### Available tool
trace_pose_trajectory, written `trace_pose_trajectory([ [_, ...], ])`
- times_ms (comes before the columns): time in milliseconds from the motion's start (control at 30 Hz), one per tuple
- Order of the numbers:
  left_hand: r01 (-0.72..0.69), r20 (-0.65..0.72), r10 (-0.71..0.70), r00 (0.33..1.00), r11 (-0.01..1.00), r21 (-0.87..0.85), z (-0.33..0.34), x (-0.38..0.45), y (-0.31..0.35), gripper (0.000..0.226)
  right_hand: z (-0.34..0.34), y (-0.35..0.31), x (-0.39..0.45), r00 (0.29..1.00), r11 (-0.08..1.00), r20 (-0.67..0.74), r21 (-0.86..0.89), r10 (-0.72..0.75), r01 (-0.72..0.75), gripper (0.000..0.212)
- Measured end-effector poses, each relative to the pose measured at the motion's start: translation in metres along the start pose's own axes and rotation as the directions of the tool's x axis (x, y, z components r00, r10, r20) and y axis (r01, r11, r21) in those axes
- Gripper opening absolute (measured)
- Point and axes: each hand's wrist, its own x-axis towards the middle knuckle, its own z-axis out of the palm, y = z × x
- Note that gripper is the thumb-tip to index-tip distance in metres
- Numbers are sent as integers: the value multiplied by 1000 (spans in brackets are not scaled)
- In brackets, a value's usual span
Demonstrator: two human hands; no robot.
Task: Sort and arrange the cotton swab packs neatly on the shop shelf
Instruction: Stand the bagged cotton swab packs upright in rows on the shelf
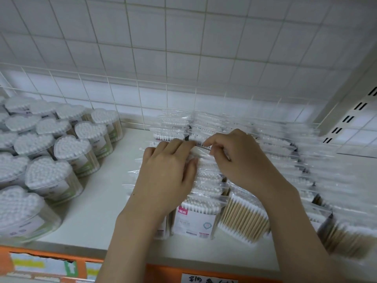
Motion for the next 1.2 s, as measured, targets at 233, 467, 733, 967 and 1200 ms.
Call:
trace_pose_trajectory([
  [233, -46, 97, 41, 994, 998, 53, 4, 4, -4, 45, -4, 6, 5, 999, 998, -9, 27, 48, -48, 29],
  [467, -57, 12, 56, 998, 995, 85, 3, 7, -5, 31, 0, 9, 22, 1000, 991, 3, -131, 19, -18, 33],
  [733, -119, 140, 97, 985, 980, 159, 7, 37, -9, 57, -2, 11, 22, 999, 1000, 34, -13, 8, -8, 33],
  [967, -112, 145, 95, 985, 987, 113, 12, 37, -12, 53, -9, 17, 42, 999, 977, 14, -210, 31, -28, 41],
  [1200, -147, 144, 140, 980, 988, 42, 14, 51, -13, 52, -8, 18, 51, 989, 992, 143, -124, 35, -17, 39],
])
